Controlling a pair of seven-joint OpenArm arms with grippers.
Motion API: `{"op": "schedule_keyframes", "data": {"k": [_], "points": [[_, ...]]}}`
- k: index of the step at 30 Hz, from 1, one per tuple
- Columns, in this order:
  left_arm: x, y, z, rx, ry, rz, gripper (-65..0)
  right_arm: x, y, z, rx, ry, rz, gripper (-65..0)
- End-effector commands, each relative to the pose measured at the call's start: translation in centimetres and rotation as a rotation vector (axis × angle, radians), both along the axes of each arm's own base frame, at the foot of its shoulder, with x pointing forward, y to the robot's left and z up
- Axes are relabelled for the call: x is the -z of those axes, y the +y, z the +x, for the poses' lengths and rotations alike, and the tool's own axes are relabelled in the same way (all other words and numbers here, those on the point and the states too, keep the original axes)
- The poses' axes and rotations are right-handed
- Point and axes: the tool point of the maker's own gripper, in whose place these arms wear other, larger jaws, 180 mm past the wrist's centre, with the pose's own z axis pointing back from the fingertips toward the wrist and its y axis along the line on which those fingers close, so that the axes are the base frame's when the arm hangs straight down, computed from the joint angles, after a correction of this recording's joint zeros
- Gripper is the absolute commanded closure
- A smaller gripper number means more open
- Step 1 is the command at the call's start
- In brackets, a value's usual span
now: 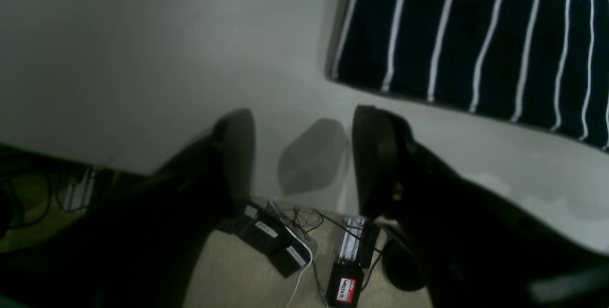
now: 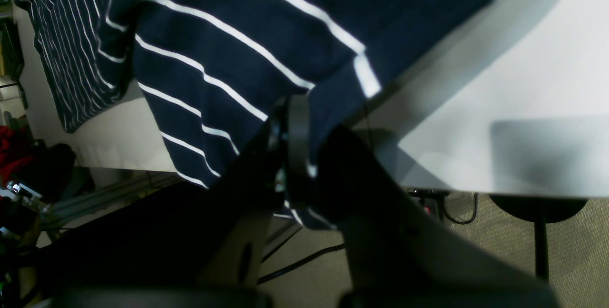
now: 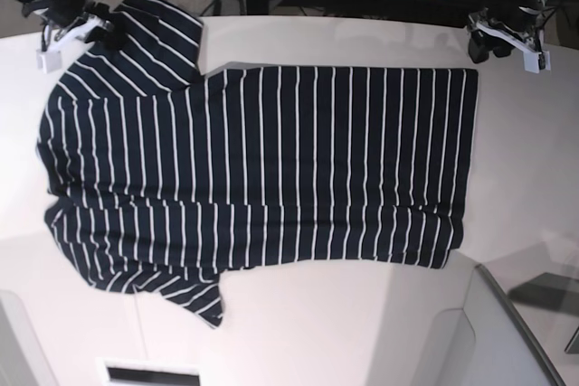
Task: Layout the t-shirt on the table in an organized manner, then fold the t-shirt properly
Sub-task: 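Release the sides and grasp the shirt edge corners with both grippers, then lift the shirt edge with both grippers and pull it taut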
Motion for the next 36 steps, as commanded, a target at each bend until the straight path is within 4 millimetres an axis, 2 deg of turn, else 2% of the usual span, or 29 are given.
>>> {"op": "schedule_keyframes", "data": {"k": [1,3,4,9,19,25,27,28,30,33,36], "points": [[-0.9,0.8,0.5,0.000,-0.032,0.017,-33.1,0.8,-0.8,-1.5,-0.022,0.076,-0.043,-0.2],[-1.0,0.7,0.8,-0.001,-0.039,0.016,-33.1,0.8,-0.8,-1.6,-0.022,0.077,-0.043,-0.2],[-1.2,0.7,1.6,-0.001,-0.056,0.016,-33.1,0.8,-0.8,-1.6,-0.022,0.077,-0.043,-0.2],[-0.3,-0.1,3.1,-0.028,-0.076,-0.029,-33.1,0.8,-0.8,-1.6,-0.023,0.079,-0.042,-0.2],[1.5,-0.9,3.3,-0.055,-0.050,-0.080,-32.6,0.8,-0.8,-1.8,-0.026,0.085,-0.040,-0.2],[2.4,-3.7,4.1,0.025,-0.028,-0.112,-31.6,0.8,-0.8,-1.7,-0.027,0.085,-0.040,-0.2],[2.5,-3.9,4.0,0.031,-0.023,-0.114,-25.7,0.8,-0.8,-1.8,-0.027,0.086,-0.040,-0.2],[2.5,-3.9,4.0,0.030,-0.023,-0.116,-19.6,0.8,-0.8,-1.8,-0.027,0.086,-0.040,0.0],[2.5,-4.0,4.0,0.032,-0.019,-0.117,-1.2,0.8,-0.8,-1.7,-0.028,0.085,-0.042,0.0],[2.2,-3.8,4.2,0.038,-0.025,-0.109,0.0,0.2,-1.1,-1.3,-0.039,0.066,-0.063,0.0],[1.3,-3.5,3.6,0.061,-0.031,-0.076,0.0,-1.7,-2.0,-1.1,-0.075,0.036,-0.130,0.0]]}}
